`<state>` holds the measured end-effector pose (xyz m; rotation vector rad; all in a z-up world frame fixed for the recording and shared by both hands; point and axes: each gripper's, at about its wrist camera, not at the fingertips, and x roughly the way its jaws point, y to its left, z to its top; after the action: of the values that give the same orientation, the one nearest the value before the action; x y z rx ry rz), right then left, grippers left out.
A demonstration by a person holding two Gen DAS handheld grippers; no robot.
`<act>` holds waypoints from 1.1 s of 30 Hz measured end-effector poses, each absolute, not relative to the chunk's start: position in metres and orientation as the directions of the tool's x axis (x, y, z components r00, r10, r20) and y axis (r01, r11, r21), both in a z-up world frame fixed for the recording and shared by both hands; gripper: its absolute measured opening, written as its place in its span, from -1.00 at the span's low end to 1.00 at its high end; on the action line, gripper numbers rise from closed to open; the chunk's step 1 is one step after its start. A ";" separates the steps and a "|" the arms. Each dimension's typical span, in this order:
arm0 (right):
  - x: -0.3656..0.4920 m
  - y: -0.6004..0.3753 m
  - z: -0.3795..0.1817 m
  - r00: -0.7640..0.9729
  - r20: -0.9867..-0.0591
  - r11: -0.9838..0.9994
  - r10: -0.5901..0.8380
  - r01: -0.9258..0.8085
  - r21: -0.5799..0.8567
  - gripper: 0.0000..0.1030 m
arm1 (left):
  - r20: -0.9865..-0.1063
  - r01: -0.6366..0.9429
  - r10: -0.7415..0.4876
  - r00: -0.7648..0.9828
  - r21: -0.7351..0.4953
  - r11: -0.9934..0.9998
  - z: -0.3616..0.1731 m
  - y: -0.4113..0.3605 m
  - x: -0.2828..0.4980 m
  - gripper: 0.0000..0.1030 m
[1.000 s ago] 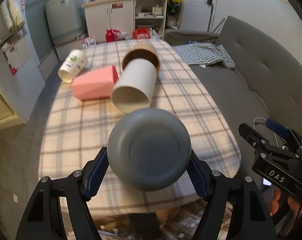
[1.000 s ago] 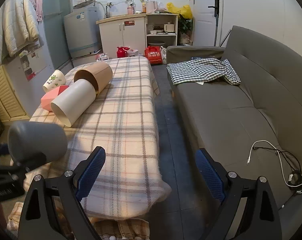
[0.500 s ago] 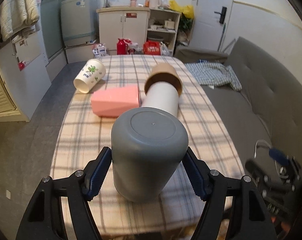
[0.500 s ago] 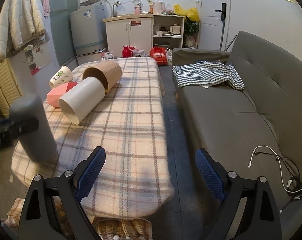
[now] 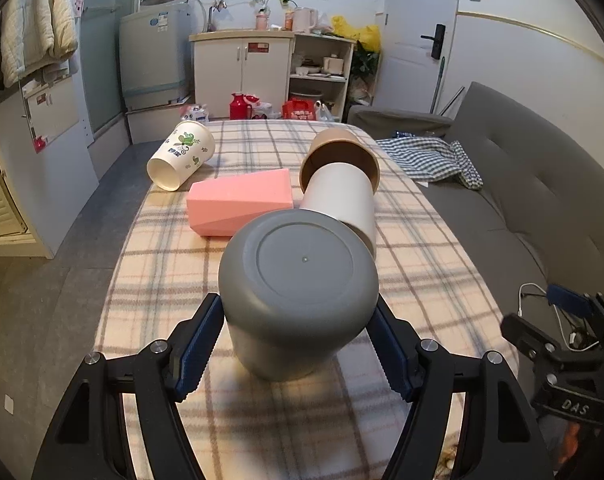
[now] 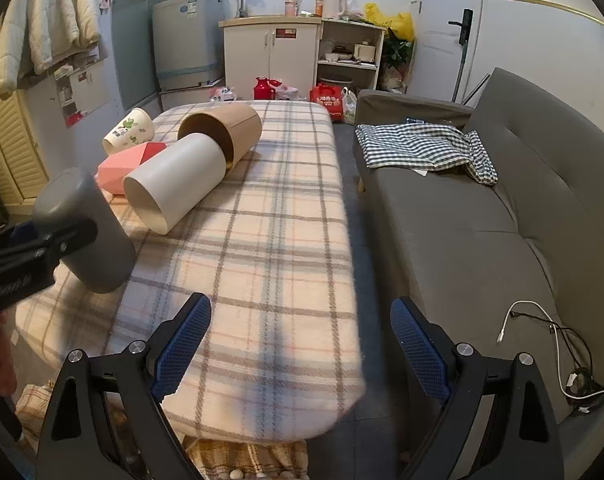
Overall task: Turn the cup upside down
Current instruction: 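Grasp the grey cup with the left gripper and turn it rim-down, then lower the grey cup rim-down onto the table and open the left gripper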
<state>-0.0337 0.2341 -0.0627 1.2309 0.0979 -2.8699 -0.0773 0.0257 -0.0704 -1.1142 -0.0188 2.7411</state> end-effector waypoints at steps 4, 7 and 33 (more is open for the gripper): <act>-0.033 0.224 -0.061 -0.694 -0.720 -0.995 0.004 0.067 -0.070 0.78 | -0.692 -0.161 0.168 -0.702 -0.075 -0.984 -0.070 0.023 -0.076 0.46; -0.031 0.220 -0.058 -0.699 -0.715 -0.995 0.001 0.074 -0.074 0.78 | -0.715 -0.150 0.151 -0.682 -0.066 -0.987 -0.071 0.022 -0.080 0.52; 0.016 0.189 0.003 -0.817 -0.560 -0.983 -0.140 0.181 -0.019 0.78 | -0.524 -0.105 0.114 -0.844 -0.047 -0.993 0.012 -0.012 -0.010 0.55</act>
<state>0.0157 0.1890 0.0031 0.8670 0.1057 -2.8418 -0.0096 -0.0123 0.0118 -0.8295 -0.0248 2.9118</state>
